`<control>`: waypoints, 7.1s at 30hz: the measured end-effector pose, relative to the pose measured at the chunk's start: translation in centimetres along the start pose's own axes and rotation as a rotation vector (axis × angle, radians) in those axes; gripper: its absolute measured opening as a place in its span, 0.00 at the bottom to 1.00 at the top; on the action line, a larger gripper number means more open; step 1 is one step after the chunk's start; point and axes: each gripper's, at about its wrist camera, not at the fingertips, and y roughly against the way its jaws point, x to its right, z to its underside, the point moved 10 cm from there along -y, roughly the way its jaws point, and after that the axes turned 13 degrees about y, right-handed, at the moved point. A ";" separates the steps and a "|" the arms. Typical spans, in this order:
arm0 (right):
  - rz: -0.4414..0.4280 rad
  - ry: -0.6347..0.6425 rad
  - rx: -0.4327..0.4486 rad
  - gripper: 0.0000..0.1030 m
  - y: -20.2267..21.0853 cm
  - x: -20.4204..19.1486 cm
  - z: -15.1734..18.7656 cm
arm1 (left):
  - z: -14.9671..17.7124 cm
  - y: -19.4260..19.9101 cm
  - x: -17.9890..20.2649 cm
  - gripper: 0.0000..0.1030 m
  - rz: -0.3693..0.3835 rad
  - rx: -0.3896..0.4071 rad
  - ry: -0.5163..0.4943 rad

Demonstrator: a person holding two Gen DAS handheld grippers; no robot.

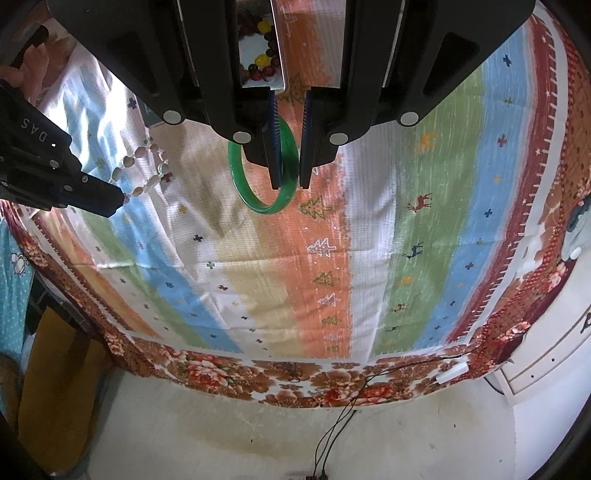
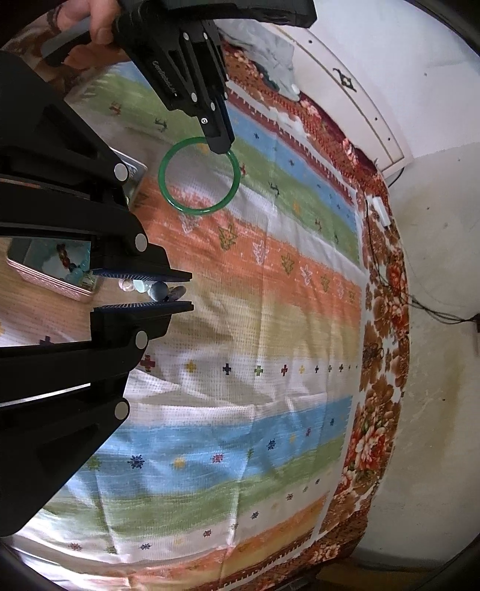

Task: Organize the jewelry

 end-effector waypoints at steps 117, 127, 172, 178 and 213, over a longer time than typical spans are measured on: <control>-0.007 0.065 0.117 0.90 9.0 -4.4 10.9 | 10.9 10.8 1.9 0.95 0.025 0.200 -0.138; -0.007 0.066 0.119 0.90 9.1 -4.3 10.9 | 10.9 10.8 1.9 0.95 0.030 0.200 -0.131; -0.008 0.087 0.117 0.90 9.0 -4.8 11.0 | 11.7 10.3 2.0 0.95 0.039 0.164 -0.130; -0.008 0.087 0.116 0.90 9.0 -4.8 11.0 | 11.6 10.3 2.0 0.95 0.041 0.163 -0.130; -0.009 0.090 0.104 0.90 8.6 -4.5 11.7 | 11.4 10.4 0.9 0.95 -0.002 0.173 -0.088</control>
